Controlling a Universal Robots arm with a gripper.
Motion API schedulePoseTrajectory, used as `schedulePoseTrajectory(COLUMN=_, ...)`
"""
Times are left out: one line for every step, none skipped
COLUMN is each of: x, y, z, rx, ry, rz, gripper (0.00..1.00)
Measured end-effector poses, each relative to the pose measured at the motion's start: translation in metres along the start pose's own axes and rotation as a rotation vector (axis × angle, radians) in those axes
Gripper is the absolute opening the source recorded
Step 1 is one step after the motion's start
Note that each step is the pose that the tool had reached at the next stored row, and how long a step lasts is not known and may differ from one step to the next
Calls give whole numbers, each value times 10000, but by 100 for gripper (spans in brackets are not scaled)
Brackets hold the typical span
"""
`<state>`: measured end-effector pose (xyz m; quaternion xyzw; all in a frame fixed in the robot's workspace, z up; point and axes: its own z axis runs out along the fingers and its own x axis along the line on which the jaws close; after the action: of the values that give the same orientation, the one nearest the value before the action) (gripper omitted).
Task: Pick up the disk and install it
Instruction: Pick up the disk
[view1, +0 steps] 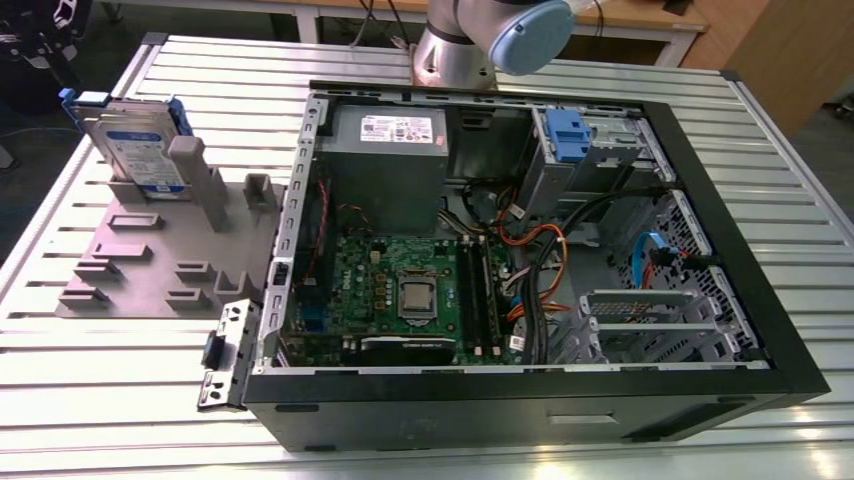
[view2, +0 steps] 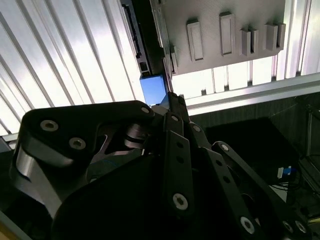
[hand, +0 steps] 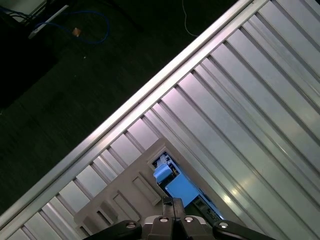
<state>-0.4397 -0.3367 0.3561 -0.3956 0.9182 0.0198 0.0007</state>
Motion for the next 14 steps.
schedulePoseTrajectory(x=0, y=0, z=0, rx=0, ry=0, rz=0, gripper=11)
schedulePoseTrajectory(x=0, y=0, z=0, rx=0, ry=0, rz=0, gripper=11)
schedulePoseTrajectory(x=0, y=0, z=0, rx=0, ry=0, rz=-1, gripper=11)
schedulePoseTrajectory(x=0, y=0, z=0, rx=0, ry=0, rz=-2, gripper=11)
schedulePoseTrajectory(x=0, y=0, z=0, rx=0, ry=0, rz=-5, gripper=11)
schedulePoseTrajectory(x=0, y=0, z=0, rx=-1, ry=0, rz=-14, gripper=11)
schedulePoseTrajectory(x=0, y=0, z=0, rx=-1, ry=1, rz=-29, gripper=11)
schedulePoseTrajectory(x=0, y=0, z=0, rx=-1, ry=2, rz=-55, gripper=11)
schedulePoseTrajectory(x=0, y=0, z=0, rx=-2, ry=3, rz=-93, gripper=11)
schedulePoseTrajectory(x=0, y=0, z=0, rx=-3, ry=5, rz=-141, gripper=11)
schedulePoseTrajectory(x=0, y=0, z=0, rx=-3, ry=7, rz=-186, gripper=11)
schedulePoseTrajectory(x=0, y=0, z=0, rx=-4, ry=8, rz=-231, gripper=11)
schedulePoseTrajectory(x=0, y=0, z=0, rx=-5, ry=10, rz=-275, gripper=11)
schedulePoseTrajectory(x=0, y=0, z=0, rx=-6, ry=12, rz=-319, gripper=11)
